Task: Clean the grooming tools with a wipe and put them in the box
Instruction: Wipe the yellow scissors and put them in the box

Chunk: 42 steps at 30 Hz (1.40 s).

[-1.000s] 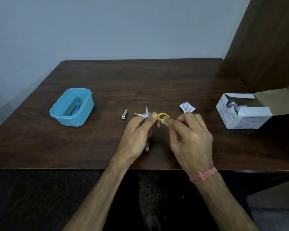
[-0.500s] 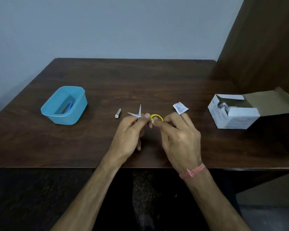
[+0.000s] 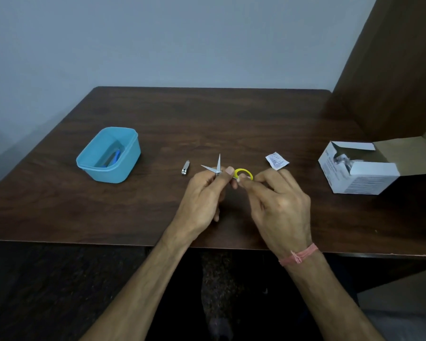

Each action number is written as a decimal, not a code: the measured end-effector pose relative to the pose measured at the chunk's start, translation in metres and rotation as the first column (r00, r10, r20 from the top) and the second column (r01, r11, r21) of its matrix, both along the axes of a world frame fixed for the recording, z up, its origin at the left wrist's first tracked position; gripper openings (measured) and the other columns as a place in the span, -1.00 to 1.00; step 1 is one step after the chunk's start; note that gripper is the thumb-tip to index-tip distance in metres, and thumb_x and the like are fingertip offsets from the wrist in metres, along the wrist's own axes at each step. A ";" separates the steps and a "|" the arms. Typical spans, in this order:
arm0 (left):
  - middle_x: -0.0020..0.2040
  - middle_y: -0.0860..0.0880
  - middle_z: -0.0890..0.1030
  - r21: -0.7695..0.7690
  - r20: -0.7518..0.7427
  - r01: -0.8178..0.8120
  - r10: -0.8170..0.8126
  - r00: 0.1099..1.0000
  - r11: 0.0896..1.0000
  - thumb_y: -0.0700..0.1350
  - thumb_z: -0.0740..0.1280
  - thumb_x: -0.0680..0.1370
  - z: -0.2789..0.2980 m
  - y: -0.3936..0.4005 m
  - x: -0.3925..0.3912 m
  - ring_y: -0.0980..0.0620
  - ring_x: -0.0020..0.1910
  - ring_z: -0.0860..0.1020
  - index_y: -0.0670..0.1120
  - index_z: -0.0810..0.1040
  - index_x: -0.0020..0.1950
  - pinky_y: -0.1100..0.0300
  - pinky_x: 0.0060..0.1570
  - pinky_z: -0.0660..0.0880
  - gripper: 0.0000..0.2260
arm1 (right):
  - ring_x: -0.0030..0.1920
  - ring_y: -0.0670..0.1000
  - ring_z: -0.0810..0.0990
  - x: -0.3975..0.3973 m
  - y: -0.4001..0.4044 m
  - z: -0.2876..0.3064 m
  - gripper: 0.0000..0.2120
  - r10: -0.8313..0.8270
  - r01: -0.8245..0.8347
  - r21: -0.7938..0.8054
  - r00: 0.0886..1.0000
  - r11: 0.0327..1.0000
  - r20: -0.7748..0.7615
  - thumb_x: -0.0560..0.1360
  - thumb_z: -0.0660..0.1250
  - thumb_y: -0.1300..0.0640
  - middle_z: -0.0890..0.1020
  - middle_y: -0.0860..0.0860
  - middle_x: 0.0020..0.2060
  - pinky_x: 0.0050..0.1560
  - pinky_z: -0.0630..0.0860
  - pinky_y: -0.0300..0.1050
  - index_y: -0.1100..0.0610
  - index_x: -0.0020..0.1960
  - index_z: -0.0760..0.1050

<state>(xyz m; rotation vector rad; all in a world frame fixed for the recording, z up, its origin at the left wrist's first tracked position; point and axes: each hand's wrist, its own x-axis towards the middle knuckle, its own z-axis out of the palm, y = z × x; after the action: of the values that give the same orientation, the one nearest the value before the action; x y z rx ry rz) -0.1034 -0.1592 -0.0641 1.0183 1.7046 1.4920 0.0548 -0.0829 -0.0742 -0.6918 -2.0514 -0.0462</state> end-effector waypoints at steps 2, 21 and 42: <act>-0.48 0.13 0.31 0.011 0.016 -0.009 0.009 1.000 1.000 0.04 0.30 0.80 -0.001 0.000 -0.001 0.09 -0.57 0.28 -0.06 0.64 -0.18 0.07 -0.48 0.37 -0.61 | -0.20 0.09 0.55 -0.006 -0.004 0.001 -0.87 0.017 -0.017 0.013 1.000 1.000 0.018 0.68 0.48 0.23 0.63 -0.03 -0.16 -0.42 0.50 -0.01 0.07 0.07 0.79; -0.47 0.11 0.30 -0.006 -0.034 0.013 -0.013 0.999 1.000 0.06 0.28 0.80 -0.003 0.001 0.000 0.08 -0.56 0.28 -0.05 0.64 -0.17 0.10 -0.51 0.37 -0.60 | -0.21 0.08 0.56 0.000 0.000 0.003 -0.87 0.010 -0.010 0.000 1.000 1.000 0.015 0.69 0.48 0.21 0.62 -0.03 -0.17 -0.42 0.52 0.03 0.09 0.00 0.78; -0.50 0.10 0.30 -0.020 -0.005 0.010 -0.010 1.000 1.000 0.06 0.26 0.81 0.000 0.001 0.001 0.11 -0.56 0.27 -0.15 0.63 -0.12 0.08 -0.49 0.39 -0.58 | -0.21 0.08 0.55 0.012 0.006 -0.005 -0.93 0.014 -0.017 -0.074 0.999 0.997 -0.041 0.63 0.56 0.23 0.62 -0.03 -0.17 -0.40 0.54 0.05 0.08 0.02 0.79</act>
<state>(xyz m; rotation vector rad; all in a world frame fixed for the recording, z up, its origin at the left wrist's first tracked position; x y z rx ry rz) -0.1024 -0.1585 -0.0643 1.0200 1.7123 1.4644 0.0668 -0.0767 -0.0790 -0.7170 -2.0279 0.0527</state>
